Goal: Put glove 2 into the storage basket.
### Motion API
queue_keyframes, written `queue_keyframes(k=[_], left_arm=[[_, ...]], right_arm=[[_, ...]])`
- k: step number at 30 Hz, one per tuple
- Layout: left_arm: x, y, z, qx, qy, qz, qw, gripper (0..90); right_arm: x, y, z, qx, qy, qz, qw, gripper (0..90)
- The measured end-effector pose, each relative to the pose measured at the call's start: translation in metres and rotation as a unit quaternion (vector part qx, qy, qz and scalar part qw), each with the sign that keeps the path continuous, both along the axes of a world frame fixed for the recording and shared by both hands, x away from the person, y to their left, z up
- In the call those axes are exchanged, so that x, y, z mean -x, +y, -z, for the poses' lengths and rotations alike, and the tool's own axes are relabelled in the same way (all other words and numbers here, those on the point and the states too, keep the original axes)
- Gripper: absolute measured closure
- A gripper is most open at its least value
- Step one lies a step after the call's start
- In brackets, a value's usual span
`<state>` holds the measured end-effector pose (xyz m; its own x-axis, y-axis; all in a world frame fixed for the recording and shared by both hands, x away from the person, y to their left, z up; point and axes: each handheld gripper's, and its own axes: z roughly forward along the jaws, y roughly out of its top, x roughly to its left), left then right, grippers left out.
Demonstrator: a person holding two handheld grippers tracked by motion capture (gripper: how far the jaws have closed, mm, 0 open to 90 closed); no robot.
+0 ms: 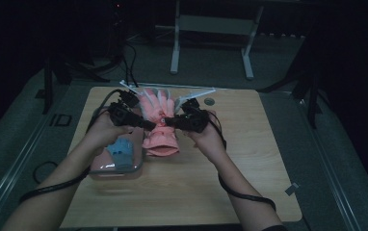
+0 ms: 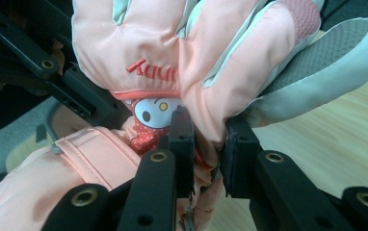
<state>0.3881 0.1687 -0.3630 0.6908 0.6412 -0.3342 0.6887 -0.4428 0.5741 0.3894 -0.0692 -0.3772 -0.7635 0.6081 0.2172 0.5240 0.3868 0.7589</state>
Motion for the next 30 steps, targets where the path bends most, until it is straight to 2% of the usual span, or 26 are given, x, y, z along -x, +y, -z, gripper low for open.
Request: queue_keyframes(k=[6,12,15,20,23,26,27,28,30], left_arm=[[0.004,0.036,-0.009,-0.015,-0.01,-0.022,0.9996,67.0],[0.005,0.071,-0.006,-0.033,0.001,-0.036,0.9988,67.0],[0.004,0.087,0.0,-0.04,0.013,-0.042,0.9982,67.0],[0.001,0.106,0.02,-0.05,0.032,-0.044,0.9973,67.0],[0.0,0.111,0.037,-0.053,0.039,-0.047,0.9967,66.9],[-0.003,0.114,0.057,-0.055,0.057,-0.046,0.9958,66.8],[-0.003,0.114,0.057,-0.055,0.057,-0.046,0.9958,66.8],[-0.004,0.115,0.073,-0.061,0.074,-0.039,0.9946,66.8],[-0.003,0.115,0.083,-0.06,0.084,-0.035,0.994,66.7]], right_arm=[[-0.006,0.037,-0.003,-0.022,-0.004,-0.012,0.9997,76.9],[-0.011,0.074,0.005,-0.033,0.005,-0.024,0.9992,77.0],[-0.013,0.092,0.014,-0.044,0.019,-0.025,0.9986,76.9],[-0.013,0.117,0.036,-0.044,0.032,-0.022,0.9983,76.9],[-0.013,0.125,0.052,-0.039,0.037,-0.016,0.9984,76.9],[-0.014,0.131,0.07,-0.026,0.051,-0.014,0.9983,76.9],[-0.014,0.131,0.07,-0.026,0.051,-0.014,0.9983,76.9],[-0.013,0.135,0.086,-0.012,0.067,-0.012,0.9976,76.9],[-0.011,0.135,0.096,-0.006,0.082,-0.017,0.9965,76.9]])
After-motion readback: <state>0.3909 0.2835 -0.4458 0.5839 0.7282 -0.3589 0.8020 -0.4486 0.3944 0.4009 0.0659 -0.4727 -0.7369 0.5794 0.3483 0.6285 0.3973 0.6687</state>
